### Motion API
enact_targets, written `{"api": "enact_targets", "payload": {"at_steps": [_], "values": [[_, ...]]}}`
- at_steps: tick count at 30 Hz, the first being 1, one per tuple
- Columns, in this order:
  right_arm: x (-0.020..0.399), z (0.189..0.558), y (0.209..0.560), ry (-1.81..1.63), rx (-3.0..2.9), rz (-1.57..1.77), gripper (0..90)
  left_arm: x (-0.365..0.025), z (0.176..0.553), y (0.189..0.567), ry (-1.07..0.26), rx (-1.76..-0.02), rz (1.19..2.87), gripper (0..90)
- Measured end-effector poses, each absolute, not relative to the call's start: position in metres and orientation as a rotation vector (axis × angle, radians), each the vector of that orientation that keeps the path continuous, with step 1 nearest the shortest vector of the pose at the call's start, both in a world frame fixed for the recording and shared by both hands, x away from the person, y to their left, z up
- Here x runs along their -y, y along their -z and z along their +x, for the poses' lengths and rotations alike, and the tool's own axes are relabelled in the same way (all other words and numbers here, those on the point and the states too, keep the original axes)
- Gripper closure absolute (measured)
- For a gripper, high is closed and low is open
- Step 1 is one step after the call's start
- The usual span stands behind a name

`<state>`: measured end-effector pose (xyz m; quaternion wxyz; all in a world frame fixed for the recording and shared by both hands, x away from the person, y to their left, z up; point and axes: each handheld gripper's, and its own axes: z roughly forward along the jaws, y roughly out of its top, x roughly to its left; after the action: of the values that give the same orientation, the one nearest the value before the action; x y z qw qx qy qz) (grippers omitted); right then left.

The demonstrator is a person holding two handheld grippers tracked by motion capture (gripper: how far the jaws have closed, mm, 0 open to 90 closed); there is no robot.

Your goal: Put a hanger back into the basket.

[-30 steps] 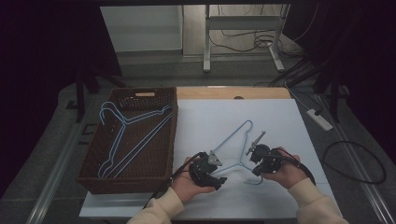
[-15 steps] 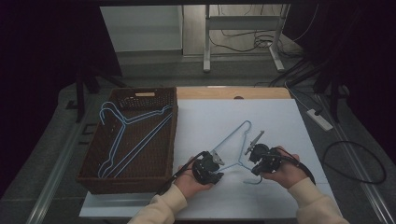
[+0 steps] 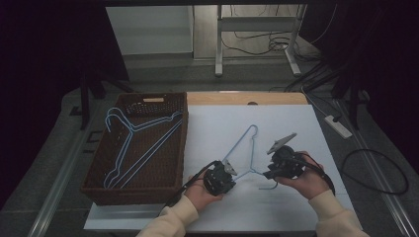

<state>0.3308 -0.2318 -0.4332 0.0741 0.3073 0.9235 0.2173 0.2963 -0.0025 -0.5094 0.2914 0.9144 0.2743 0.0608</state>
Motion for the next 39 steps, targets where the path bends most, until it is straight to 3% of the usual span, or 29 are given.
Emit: {"api": "enact_targets", "payload": {"at_steps": [3,7,24,39], "values": [[0.245,0.336,0.427,-0.852,-2.621,0.993,44.0,0.000,0.295,0.507,-0.180,-0.726,2.422,85.8],[0.264,0.342,0.427,-1.077,-2.465,1.107,38.5,-0.005,0.292,0.503,-0.205,-0.728,2.387,85.9],[0.303,0.332,0.472,-1.241,-2.290,1.228,37.0,-0.031,0.276,0.471,-0.305,-0.763,2.216,86.3],[0.305,0.317,0.487,-1.255,-2.311,1.144,37.0,-0.053,0.262,0.431,-0.248,-0.735,2.065,86.3]]}}
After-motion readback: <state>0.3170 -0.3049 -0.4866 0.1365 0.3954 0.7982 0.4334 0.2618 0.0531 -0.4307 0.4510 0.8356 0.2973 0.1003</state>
